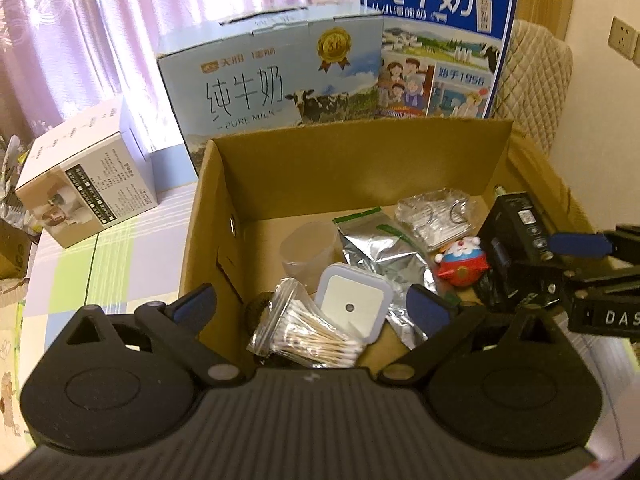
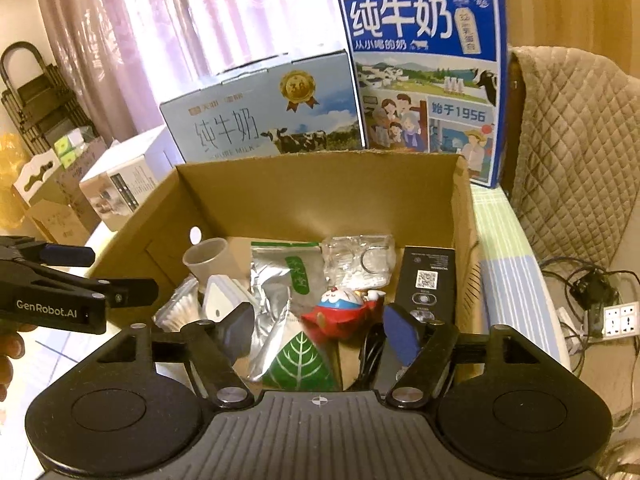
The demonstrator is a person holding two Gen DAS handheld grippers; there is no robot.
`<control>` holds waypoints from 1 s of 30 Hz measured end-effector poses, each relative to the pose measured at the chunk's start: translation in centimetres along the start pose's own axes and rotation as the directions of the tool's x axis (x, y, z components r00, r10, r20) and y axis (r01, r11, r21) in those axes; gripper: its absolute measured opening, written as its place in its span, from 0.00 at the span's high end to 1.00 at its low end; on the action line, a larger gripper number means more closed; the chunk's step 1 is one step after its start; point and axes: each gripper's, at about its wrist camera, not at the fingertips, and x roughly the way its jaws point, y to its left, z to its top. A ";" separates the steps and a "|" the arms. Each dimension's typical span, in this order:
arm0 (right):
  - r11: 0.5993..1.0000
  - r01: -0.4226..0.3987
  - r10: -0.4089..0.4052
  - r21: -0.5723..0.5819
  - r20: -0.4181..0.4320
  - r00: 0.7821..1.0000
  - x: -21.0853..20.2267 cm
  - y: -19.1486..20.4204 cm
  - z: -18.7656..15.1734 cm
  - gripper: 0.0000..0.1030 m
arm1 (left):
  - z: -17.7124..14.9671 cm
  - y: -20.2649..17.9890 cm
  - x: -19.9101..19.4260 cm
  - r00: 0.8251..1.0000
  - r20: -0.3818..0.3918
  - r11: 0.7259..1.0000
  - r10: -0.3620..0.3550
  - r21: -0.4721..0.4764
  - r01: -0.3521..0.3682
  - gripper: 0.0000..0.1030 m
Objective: Organize objects
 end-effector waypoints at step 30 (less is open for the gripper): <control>0.999 -0.020 0.022 -0.034 0.062 0.998 -11.8 1.4 -5.6 0.28 | -6.8 -3.4 -13.3 0.989 0.140 0.990 0.039 -0.143 -0.019 0.01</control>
